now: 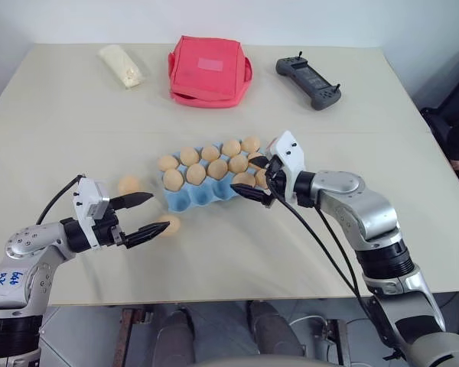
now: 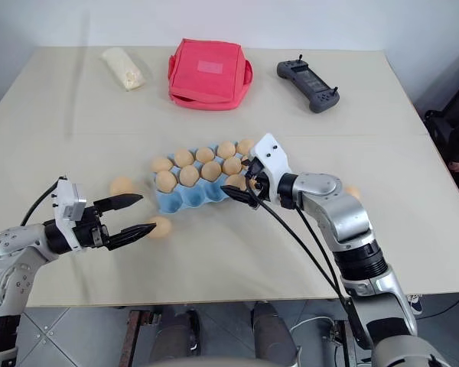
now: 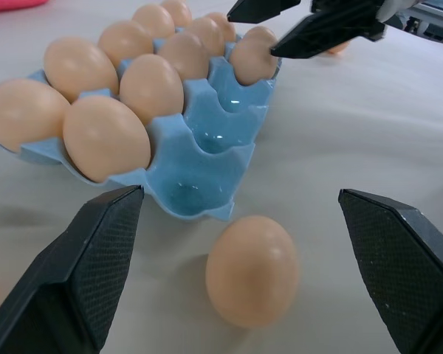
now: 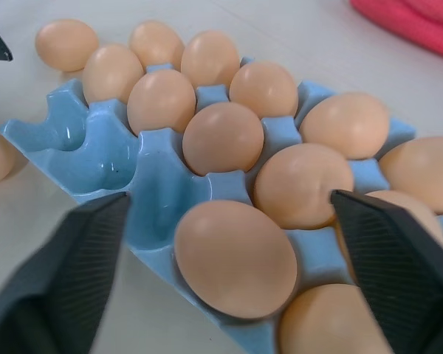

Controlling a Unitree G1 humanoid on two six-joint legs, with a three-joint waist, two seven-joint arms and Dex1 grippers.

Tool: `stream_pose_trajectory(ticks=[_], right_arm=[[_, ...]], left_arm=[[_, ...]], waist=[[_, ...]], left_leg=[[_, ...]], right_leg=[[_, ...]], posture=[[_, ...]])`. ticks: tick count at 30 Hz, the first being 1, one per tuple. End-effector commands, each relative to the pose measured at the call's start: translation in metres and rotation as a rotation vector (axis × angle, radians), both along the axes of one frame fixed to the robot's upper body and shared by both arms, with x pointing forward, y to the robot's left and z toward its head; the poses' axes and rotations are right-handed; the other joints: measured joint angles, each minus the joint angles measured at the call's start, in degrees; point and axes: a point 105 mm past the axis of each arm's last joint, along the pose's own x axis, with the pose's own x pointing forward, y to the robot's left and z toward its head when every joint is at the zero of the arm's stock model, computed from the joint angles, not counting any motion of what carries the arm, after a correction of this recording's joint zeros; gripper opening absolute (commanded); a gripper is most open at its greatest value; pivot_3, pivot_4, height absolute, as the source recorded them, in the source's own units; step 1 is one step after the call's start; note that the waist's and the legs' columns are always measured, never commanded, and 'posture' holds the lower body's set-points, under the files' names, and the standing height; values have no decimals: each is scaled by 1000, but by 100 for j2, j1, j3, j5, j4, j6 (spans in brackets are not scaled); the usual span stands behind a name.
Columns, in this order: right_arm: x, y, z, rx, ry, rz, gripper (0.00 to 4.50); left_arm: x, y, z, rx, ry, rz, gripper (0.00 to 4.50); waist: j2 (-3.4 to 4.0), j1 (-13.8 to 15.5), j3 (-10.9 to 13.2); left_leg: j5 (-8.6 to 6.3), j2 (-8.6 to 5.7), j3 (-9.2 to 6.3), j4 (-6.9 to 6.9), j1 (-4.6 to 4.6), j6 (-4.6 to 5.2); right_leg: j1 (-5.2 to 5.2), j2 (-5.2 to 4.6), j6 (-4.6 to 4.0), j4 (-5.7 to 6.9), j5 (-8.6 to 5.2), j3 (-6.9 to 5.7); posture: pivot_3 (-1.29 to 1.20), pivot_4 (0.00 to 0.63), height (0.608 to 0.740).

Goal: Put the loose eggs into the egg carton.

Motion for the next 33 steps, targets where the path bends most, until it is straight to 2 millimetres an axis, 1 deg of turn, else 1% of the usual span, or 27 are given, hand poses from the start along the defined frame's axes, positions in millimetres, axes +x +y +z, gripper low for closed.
stream_pose_trajectory(ticks=[1,4,6,7,9,10,11,13,15,19,23,24,27,30,33], right_arm=[[-8,-8,22,19,-65,1,4485],[-16,-24,30,30,-73,-24,4485],[-25,-37,32,33,-65,-33,4485],[-31,-47,31,27,-50,-46,4485],[-42,-67,27,9,-19,-83,4485],[-46,-74,26,1,-11,-96,4485],[-52,-87,23,-16,7,-129,4485],[-63,-105,19,-42,32,-171,4485],[-80,-125,11,-79,86,-213,4485],[-107,-157,-3,-130,173,-297,4485],[-123,-181,-12,-158,217,-376,4485],[-126,-186,-13,-158,222,-397,4485],[-127,-193,-15,-157,217,-429,4485],[-114,-203,-16,-156,160,-500,4485],[-96,-212,-13,-107,116,-573,4485]], left_arm=[[3,-1,9,-5,-52,-6,4500],[5,-3,9,-8,-54,-22,4500],[6,-5,9,-7,-55,-38,4500],[7,-7,9,-8,-57,-51,4500],[9,-10,10,-8,-66,-73,4500],[9,-11,10,-8,-70,-80,4500],[11,-13,11,-5,-78,-91,4500],[13,-15,13,-2,-89,-106,4500],[16,-16,13,5,-96,-116,4500],[21,-17,13,20,-97,-137,4500],[26,-19,13,22,-100,-156,4500],[27,-20,13,21,-101,-161,4500],[28,-22,13,20,-102,-170,4500],[28,-23,13,22,-106,-174,4500],[27,-24,13,21,-113,-172,4500]], waist=[[0,3,0],[0,11,0],[0,17,0],[-1,29,0],[-1,55,0],[-1,65,0],[-1,62,0],[-1,63,0],[-1,59,0],[-3,44,-1],[-3,28,-2],[-4,21,-2],[-4,13,-1],[-4,7,-1],[-5,6,-1]], left_leg=[[0,0,0,1,0,0],[0,0,0,2,0,0],[0,-1,0,2,0,0],[0,-1,0,1,-1,0],[-1,-2,-2,0,-4,0],[-2,-1,-2,1,-3,-2],[-3,-2,-2,1,-4,-1],[-3,-2,-2,2,-2,-1],[-3,-2,-2,2,-1,-1],[-3,-4,-4,0,4,0],[-2,-4,-4,13,9,1],[-2,-5,-5,17,11,2],[-1,-4,-5,35,12,3],[0,-4,-6,47,15,6],[5,-4,-7,55,18,15]], right_leg=[[0,0,0,1,0,0],[1,0,0,1,0,0],[2,0,0,0,0,1],[1,0,0,-1,-1,1],[1,-1,2,-4,-5,1],[3,0,2,-6,-6,1],[4,-1,2,-7,-6,1],[5,-1,2,-8,-6,2],[6,0,2,-8,-6,2],[12,0,5,-9,-7,3],[23,0,11,-11,-3,6],[28,0,10,-11,-3,6],[36,0,-6,-12,-9,9],[52,0,-32,-23,-15,11],[73,-2,-51,-51,-8,12]], posture=[[0,150,740],[0,150,740],[0,150,740],[0,150,740],[0,150,740],[0,150,740],[0,150,740],[0,150,740],[0,150,740],[0,150,740],[0,150,740],[0,150,740],[0,150,740],[0,150,740],[0,150,740]])
